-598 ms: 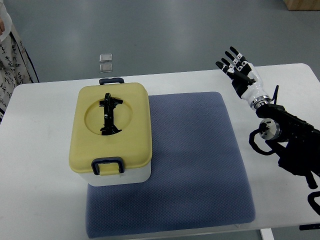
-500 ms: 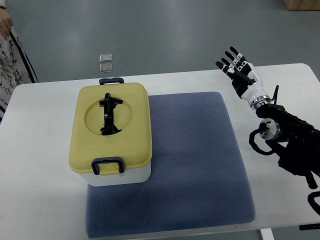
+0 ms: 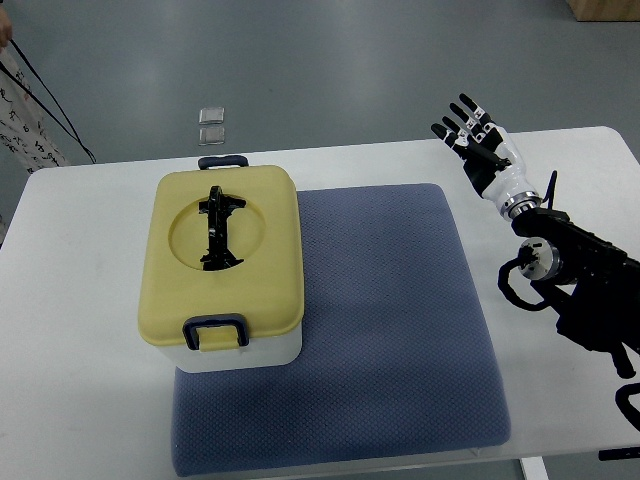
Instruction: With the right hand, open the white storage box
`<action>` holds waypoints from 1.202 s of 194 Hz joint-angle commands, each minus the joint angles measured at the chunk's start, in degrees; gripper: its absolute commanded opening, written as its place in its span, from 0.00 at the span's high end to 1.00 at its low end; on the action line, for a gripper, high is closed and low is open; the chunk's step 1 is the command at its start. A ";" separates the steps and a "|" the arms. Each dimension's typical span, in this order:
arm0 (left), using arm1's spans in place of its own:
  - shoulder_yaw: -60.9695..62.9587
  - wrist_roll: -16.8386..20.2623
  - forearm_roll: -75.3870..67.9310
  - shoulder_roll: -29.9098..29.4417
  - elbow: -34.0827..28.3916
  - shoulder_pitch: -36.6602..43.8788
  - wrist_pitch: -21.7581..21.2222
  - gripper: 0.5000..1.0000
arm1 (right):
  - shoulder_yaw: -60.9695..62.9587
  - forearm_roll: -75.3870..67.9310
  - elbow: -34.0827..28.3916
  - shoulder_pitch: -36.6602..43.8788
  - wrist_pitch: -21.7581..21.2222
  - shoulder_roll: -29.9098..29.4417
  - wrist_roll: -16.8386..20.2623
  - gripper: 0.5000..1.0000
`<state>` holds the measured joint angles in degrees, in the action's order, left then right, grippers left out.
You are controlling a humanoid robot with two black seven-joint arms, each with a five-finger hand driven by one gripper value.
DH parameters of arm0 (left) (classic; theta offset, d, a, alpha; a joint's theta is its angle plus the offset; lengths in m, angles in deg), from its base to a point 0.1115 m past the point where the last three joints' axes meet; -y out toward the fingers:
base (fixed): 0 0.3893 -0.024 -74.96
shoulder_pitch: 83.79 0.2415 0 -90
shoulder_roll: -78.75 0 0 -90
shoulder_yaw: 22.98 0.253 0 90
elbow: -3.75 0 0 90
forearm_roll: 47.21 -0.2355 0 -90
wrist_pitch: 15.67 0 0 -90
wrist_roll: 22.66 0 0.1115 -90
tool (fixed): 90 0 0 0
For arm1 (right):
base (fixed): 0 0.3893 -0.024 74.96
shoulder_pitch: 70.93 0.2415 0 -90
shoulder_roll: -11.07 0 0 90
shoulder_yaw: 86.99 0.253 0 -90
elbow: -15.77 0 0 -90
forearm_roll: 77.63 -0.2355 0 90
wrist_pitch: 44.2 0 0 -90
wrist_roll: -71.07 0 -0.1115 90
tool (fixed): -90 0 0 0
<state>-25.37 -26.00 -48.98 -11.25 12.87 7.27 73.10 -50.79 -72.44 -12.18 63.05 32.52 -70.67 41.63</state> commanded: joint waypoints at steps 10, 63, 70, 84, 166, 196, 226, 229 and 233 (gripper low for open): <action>-0.16 0.00 -0.07 0.00 0.03 -0.01 0.00 0.00 | 0.02 0.00 -0.09 0.05 0.00 0.00 0.00 0.14; -0.07 0.00 -0.07 0.00 0.03 -0.01 0.00 0.00 | 0.02 0.00 0.00 0.23 0.09 0.35 -0.18 0.14; -0.07 0.00 -0.07 0.00 0.03 -0.01 0.00 0.00 | 0.02 0.00 0.09 0.14 0.09 0.35 -0.18 0.14; -0.07 0.00 -0.07 0.00 0.03 -0.01 0.00 0.00 | 0.02 0.00 0.26 0.14 0.53 0.44 -0.18 0.14; -0.07 0.00 0.01 0.00 0.03 -0.01 0.00 0.00 | -1.30 0.70 0.09 1.54 2.02 0.62 -0.09 0.14; -0.07 0.00 -0.07 0.00 0.03 -0.01 0.00 0.00 | -5.34 0.79 0.09 4.53 2.90 1.06 -0.09 0.14; -0.07 0.00 -0.07 0.00 0.03 -0.01 0.00 0.00 | -11.40 0.97 0.00 8.48 2.99 2.28 -0.09 0.14; -0.07 0.00 -0.07 0.00 0.03 -0.01 0.00 0.00 | -12.11 0.97 -0.09 8.93 3.08 2.55 -0.09 0.14; -0.07 0.00 -0.07 0.00 0.03 -0.01 0.00 0.00 | -13.78 1.14 -0.09 9.72 3.17 2.99 -0.09 0.14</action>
<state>-25.44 -26.00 -49.04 -11.25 12.89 7.27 73.08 -59.62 -71.57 -12.12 69.78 35.45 -69.05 41.54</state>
